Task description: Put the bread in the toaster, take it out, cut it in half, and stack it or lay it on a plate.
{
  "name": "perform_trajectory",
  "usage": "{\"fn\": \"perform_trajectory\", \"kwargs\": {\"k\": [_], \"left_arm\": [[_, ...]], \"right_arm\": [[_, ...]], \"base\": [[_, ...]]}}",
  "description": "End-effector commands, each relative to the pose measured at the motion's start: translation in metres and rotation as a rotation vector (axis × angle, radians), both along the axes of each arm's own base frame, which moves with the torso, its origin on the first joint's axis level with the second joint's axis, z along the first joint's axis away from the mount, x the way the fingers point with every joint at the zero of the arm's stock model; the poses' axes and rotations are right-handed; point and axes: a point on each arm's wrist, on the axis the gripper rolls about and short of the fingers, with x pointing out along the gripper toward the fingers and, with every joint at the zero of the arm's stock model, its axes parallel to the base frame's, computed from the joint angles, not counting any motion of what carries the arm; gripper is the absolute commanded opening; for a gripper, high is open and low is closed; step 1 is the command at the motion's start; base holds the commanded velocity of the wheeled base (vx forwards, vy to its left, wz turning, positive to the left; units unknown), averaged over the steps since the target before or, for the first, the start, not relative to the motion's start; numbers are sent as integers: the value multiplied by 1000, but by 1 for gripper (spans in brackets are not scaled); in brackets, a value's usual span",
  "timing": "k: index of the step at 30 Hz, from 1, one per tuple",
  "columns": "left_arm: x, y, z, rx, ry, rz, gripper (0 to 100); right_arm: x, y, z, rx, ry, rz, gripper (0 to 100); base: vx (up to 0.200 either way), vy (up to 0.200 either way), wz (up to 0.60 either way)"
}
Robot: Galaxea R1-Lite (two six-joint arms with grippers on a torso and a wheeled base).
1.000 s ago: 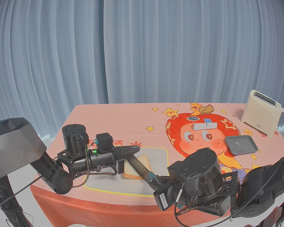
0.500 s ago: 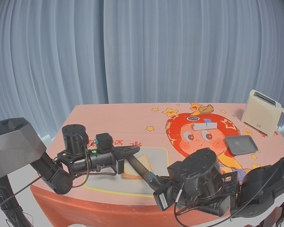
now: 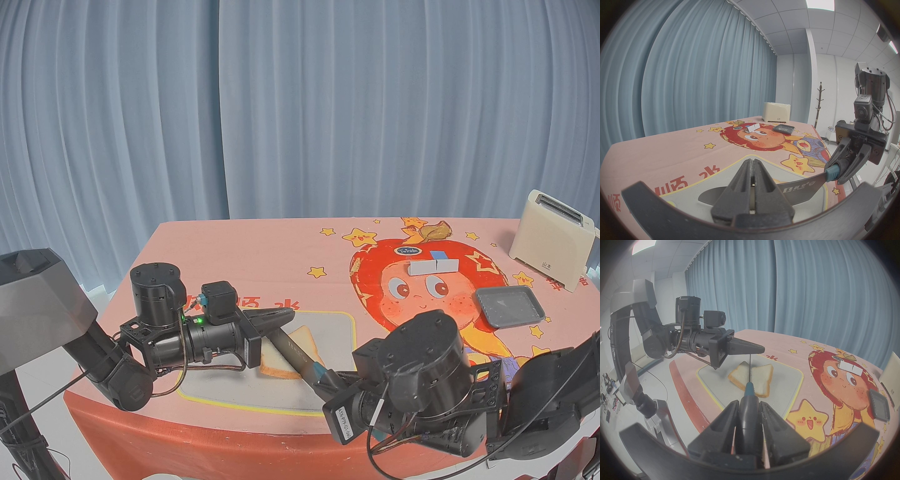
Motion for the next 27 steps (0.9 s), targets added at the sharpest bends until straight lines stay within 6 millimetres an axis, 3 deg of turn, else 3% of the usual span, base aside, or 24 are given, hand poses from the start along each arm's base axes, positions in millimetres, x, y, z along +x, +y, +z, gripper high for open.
{"fn": "perform_trajectory", "kwargs": {"k": [1, 13, 20, 27], "left_arm": [[0, -1, -1, 1, 3, -1, 0], [-1, -3, 11, -17, -32, -9, 0], [-2, 1, 4, -6, -6, 2, 0], [-1, 1, 10, -15, -25, -1, 0]], "right_arm": [[0, 0, -2, -5, 2, 0, 0], [-3, -1, -7, -29, 14, 7, 0], [-2, -1, 0, -1, -1, 4, 0], [-3, -1, -8, -37, 19, 7, 0]], "base": [[0, 0, 0], [0, 0, 0], [0, 0, 0], [0, 0, 0]]}}
